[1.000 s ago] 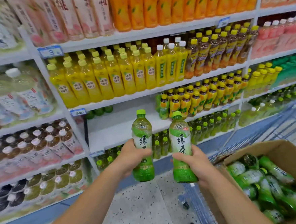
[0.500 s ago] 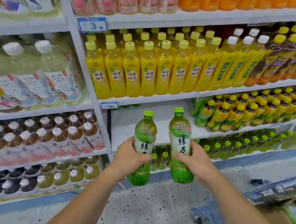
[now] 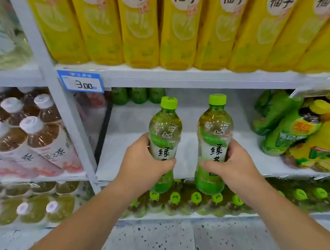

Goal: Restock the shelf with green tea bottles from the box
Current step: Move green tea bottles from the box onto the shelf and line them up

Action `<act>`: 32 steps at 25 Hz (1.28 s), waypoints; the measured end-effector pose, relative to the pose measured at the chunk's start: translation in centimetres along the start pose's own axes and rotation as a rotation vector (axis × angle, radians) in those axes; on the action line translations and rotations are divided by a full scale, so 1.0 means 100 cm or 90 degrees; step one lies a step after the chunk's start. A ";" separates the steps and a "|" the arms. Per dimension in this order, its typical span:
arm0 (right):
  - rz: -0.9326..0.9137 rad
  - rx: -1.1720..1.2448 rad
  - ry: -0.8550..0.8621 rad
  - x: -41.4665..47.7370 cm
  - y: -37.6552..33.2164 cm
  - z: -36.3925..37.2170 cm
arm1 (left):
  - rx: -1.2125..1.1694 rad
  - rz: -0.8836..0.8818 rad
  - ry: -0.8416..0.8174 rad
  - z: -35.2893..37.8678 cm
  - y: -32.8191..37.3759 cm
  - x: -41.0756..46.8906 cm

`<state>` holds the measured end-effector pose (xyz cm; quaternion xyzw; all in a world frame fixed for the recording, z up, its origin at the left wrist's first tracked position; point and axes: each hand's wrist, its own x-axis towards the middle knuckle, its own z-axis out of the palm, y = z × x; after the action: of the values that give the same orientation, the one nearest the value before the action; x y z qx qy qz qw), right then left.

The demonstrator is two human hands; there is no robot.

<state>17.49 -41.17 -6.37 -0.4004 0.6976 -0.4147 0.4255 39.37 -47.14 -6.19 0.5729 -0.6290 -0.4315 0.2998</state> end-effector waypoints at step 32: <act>-0.266 -0.106 0.104 0.167 0.073 0.023 | -0.012 0.161 0.156 0.087 -0.069 0.158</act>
<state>12.80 -54.47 -18.15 -0.5350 0.6634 -0.4659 0.2380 32.42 -60.70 -18.04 0.5346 -0.6508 -0.3231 0.4316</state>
